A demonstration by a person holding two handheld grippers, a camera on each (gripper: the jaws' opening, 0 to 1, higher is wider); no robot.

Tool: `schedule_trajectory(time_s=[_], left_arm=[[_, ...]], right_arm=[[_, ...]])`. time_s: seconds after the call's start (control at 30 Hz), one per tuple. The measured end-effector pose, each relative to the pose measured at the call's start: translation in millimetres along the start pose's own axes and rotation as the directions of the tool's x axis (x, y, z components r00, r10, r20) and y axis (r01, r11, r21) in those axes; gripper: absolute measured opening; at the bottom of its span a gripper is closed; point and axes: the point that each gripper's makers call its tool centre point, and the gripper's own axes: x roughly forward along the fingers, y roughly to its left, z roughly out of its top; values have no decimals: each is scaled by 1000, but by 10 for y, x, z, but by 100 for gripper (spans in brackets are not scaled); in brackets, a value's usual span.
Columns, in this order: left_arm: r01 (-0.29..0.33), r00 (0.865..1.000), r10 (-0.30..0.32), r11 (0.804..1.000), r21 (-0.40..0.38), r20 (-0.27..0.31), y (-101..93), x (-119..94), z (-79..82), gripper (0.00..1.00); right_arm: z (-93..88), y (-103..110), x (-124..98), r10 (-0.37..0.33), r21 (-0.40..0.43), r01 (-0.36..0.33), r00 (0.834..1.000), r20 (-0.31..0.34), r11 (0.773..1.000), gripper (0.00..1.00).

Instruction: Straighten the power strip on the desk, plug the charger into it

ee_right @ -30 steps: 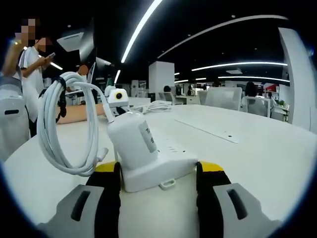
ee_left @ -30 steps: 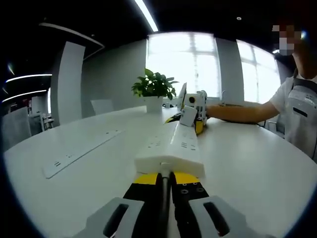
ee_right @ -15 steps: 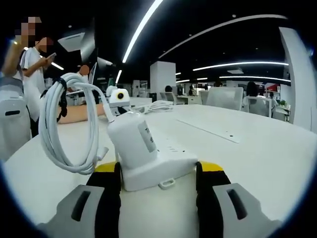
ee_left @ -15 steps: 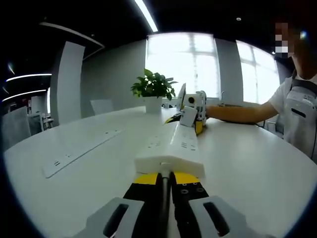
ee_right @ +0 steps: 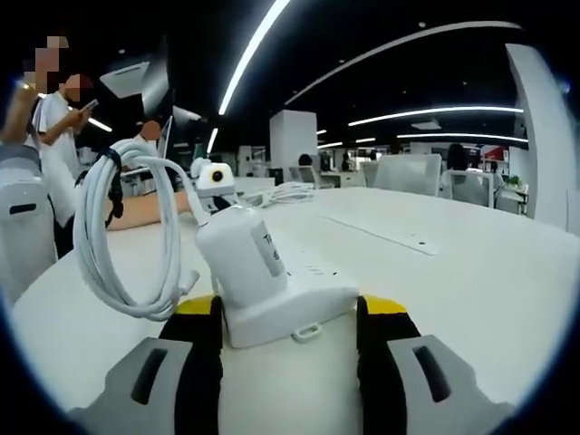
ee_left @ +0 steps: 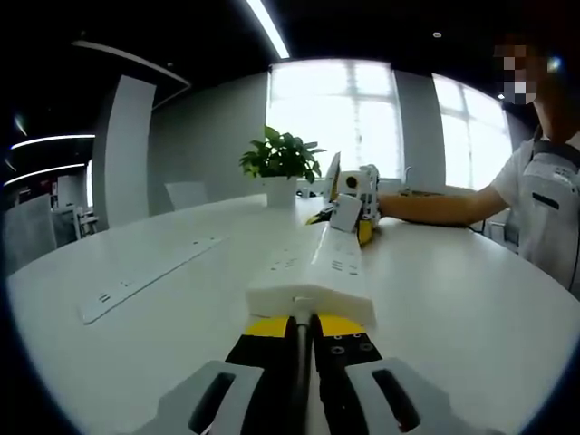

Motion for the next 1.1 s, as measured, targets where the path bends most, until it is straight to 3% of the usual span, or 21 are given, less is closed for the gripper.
schedule_trajectory(time_s=[0.2,0.37,0.43,0.47,0.5,0.53,1.1], left_arm=[[2,1000,-2,1000,-1,1,2,-2,1,12],[2,1000,-2,1000,-2,1,0,-6,1,11],[0,1000,0,1000,-1,3,4,-9,2,11],[0,1000,0,1000,-2,3,7,-11,3,11],[0,1000,0,1000,-1,3,9,-14,2,11],[1,1000,-1,1000,-1,3,8,-16,1,11],[1,1000,-1,1000,-1,3,-3,-24,9,11]], right_arm=[[14,-7,34,-17,-14,17,1000,-2,1000,57],[16,13,24,-42,9,42,999,-19,999,51],[0,5,40,-71,10,72,996,-46,997,50],[-17,-41,37,-83,-32,81,995,-57,996,51],[-19,-31,29,-118,-1,118,992,-54,993,52],[-1,19,39,-89,-26,88,995,-45,996,52],[42,156,61,-46,-31,46,999,3,998,51]])
